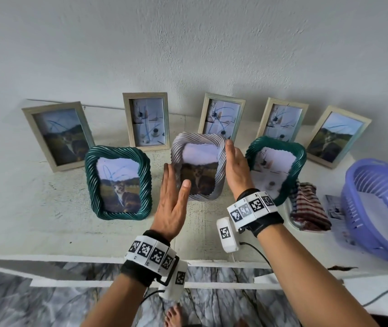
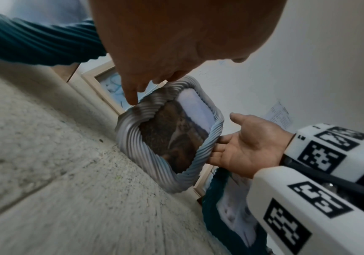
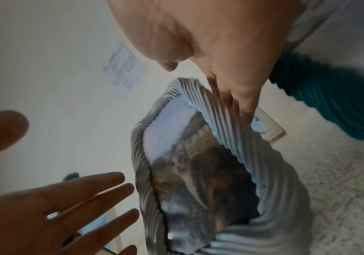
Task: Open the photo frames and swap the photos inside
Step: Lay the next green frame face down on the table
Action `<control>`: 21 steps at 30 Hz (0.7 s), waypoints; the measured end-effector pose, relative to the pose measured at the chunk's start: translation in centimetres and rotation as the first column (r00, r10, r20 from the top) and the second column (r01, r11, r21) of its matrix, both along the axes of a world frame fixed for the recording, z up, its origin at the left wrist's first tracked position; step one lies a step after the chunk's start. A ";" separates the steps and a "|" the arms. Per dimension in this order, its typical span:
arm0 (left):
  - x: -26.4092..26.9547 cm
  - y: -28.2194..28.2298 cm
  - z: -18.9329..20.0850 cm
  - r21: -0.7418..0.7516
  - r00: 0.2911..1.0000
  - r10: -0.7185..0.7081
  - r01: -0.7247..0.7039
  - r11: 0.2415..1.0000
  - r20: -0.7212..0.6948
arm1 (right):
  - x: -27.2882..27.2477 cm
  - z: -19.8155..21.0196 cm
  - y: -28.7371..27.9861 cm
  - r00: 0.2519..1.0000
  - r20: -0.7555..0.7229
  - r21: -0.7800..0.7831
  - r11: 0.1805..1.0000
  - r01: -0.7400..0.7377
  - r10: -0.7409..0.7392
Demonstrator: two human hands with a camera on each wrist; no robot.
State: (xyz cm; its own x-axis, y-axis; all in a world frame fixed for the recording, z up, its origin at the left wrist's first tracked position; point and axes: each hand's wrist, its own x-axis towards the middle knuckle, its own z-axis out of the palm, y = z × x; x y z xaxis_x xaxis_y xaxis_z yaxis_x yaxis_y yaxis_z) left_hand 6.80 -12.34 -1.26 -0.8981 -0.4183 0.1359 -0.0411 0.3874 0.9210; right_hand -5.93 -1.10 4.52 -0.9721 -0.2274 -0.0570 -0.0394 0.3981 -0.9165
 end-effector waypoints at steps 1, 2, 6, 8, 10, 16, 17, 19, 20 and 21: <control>0.5 0.0 0.0 -0.017 1.000 -0.028 0.028 0.999 -0.001 | 0.2 -0.1 0.4 0.999 -0.032 0.050 0.999 -0.022 0.024; 1.2 0.2 -0.1 -0.023 0.998 -0.066 0.066 0.998 0.006 | 0.6 -0.1 1.0 0.998 -0.048 0.109 0.993 -0.038 0.043; 4.9 1.0 1.4 -0.045 0.983 -0.184 0.184 0.982 -0.002 | 3.4 -0.8 5.3 0.999 0.018 0.099 0.994 -0.051 0.050; 7.1 0.6 2.3 -0.035 0.974 -0.224 0.223 0.974 -0.034 | 5.3 -1.3 7.1 0.986 0.152 0.019 0.997 -0.070 0.066; 8.9 -0.4 2.8 -0.009 0.985 -0.160 0.160 0.987 -0.071 | 7.2 -1.6 7.4 0.962 0.237 -0.039 0.990 -0.133 0.138; 10.6 -6.8 2.4 -0.020 0.933 0.240 -0.254 0.967 -0.269 | 9.8 -0.4 1.4 0.935 -0.034 -0.069 0.933 -0.354 0.352; 10.4 -8.0 2.1 -0.034 0.904 0.293 -0.319 0.947 -0.311 | 9.7 -0.3 0.0 0.919 -0.086 -0.030 0.921 -0.389 0.385; 10.1 -10.3 1.3 -0.075 0.856 0.379 -0.430 0.900 -0.351 | 9.3 -0.2 -3.0 0.886 -0.150 0.012 0.897 -0.441 0.438; 9.7 -11.2 0.9 -0.087 0.852 0.408 -0.458 0.885 -0.329 | 9.0 -0.2 -4.3 0.880 -0.162 0.014 0.893 -0.450 0.446; 9.5 -12.1 0.5 -0.077 0.859 0.429 -0.465 0.882 -0.281 | 8.8 -0.3 -5.6 0.880 -0.159 0.017 0.893 -0.450 0.447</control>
State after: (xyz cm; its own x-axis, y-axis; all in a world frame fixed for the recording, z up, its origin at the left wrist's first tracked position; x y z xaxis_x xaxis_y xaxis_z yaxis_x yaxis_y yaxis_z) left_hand 16.32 -24.40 -0.76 -0.5474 -0.7273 0.4140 -0.0181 0.5049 0.8630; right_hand 2.85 -6.72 4.24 -0.7621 -0.6405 0.0947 -0.3511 0.2861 -0.8915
